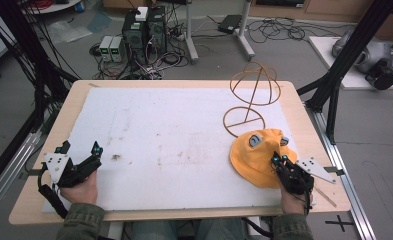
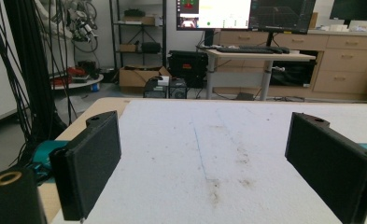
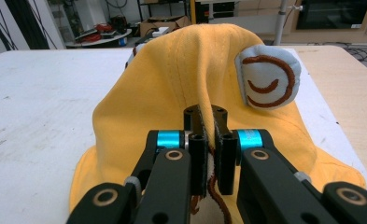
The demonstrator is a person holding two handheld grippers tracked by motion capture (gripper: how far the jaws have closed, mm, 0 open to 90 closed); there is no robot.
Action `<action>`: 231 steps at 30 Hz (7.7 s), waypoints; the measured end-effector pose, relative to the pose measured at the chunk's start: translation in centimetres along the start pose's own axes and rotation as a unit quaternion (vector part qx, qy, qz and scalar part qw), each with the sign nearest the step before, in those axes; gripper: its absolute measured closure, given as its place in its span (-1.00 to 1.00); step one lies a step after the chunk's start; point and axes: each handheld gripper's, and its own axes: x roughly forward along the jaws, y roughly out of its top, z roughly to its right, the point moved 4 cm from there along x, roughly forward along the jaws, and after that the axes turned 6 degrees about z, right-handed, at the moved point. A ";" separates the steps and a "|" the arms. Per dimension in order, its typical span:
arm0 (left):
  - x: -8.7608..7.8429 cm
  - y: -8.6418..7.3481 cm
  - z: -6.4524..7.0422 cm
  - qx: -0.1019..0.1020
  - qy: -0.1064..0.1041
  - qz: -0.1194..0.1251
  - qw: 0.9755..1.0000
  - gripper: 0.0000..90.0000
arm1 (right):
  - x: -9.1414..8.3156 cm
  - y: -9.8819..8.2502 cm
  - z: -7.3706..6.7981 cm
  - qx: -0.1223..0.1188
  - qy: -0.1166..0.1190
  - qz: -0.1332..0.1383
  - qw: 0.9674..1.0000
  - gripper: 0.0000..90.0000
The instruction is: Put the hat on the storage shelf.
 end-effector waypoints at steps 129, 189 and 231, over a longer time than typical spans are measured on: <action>0.5 -0.6 -0.4 -0.003 0.004 -0.011 1.000 -0.71 | 11.2 18.3 -0.5 -0.020 0.018 0.155 0.988 -0.44; 0.4 -0.4 0.0 0.005 0.009 -0.007 1.000 -0.73 | 3.3 0.8 -1.1 -0.021 -0.046 0.094 0.994 -0.75; 0.2 -0.3 -0.3 0.002 0.010 -0.002 1.000 -0.72 | 3.5 0.4 -0.6 -0.012 -0.052 0.087 0.995 -0.75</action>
